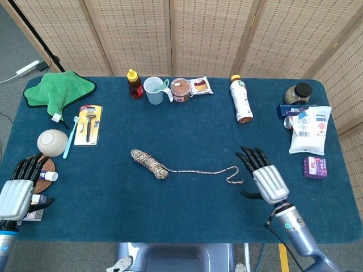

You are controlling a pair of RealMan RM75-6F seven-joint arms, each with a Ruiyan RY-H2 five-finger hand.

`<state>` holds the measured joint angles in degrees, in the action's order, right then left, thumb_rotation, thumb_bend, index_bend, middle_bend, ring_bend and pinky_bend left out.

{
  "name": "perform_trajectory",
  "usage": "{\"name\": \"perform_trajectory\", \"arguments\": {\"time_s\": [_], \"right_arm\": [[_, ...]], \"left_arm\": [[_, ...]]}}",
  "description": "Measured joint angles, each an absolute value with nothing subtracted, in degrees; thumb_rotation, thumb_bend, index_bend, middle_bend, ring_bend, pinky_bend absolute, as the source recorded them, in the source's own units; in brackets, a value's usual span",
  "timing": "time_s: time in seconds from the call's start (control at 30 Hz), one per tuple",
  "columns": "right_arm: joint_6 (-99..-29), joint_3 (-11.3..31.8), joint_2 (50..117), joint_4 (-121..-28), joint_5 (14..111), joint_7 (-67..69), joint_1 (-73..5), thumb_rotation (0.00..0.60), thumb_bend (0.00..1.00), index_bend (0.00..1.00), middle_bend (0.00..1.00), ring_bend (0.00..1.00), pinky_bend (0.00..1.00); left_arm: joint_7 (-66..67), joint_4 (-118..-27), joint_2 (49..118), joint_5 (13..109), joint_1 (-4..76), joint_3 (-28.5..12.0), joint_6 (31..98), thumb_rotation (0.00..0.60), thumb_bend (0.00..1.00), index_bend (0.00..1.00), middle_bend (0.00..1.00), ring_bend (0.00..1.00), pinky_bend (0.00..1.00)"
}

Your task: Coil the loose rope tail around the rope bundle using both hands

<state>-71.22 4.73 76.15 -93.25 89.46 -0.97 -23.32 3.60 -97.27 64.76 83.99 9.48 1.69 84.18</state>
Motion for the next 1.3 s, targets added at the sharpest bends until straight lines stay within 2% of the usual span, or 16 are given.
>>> {"name": "perform_trajectory", "arguments": {"time_s": [0.13,0.23,0.4,0.8,1.03,1.3], "right_arm": [[-66.4,6.1,76.8,-94.1,88.0,0.4,-26.7,0.6,0.0,0.16,0.0,0.0,0.0],[-63.2,7.5,78.0,-93.6,85.6,0.2,-29.1,0.6,0.0,0.19,0.0,0.0,0.0],[-59.4,9.2,80.3,-92.3,81.5,-1.9,-31.8,0.6,0.06,0.24,0.0,0.0,0.0],[-55.9,12.2,85.5,-91.4,71.4,-10.7,-35.6,0.6,0.11,0.27,0.0,0.0,0.0],[-54.1,13.7,90.6,-85.7,63.8,-16.8,-39.1,0.6,0.13,0.29,0.0,0.0,0.0],[-53.4,13.9,93.2,-80.0,60.7,-18.4,-40.7,0.6,0.16,0.31,0.0,0.0,0.0]], "left_arm": [[4.2,-97.2,65.0,83.2,9.7,1.2,82.7,0.6,0.11,0.0,0.0,0.0,0.0],[4.6,-97.3,65.1,82.8,9.8,0.9,82.2,0.6,0.11,0.0,0.0,0.0,0.0],[5.2,-97.3,65.3,82.4,9.7,0.4,81.9,0.6,0.11,0.0,0.0,0.0,0.0],[5.9,-97.4,65.6,82.8,9.7,0.2,80.6,0.6,0.11,0.0,0.0,0.0,0.0],[5.1,-97.3,65.3,83.0,9.5,0.0,80.4,0.6,0.11,0.0,0.0,0.0,0.0],[4.5,-97.2,65.0,83.0,9.4,-0.3,80.0,0.6,0.11,0.0,0.0,0.0,0.0]]}}
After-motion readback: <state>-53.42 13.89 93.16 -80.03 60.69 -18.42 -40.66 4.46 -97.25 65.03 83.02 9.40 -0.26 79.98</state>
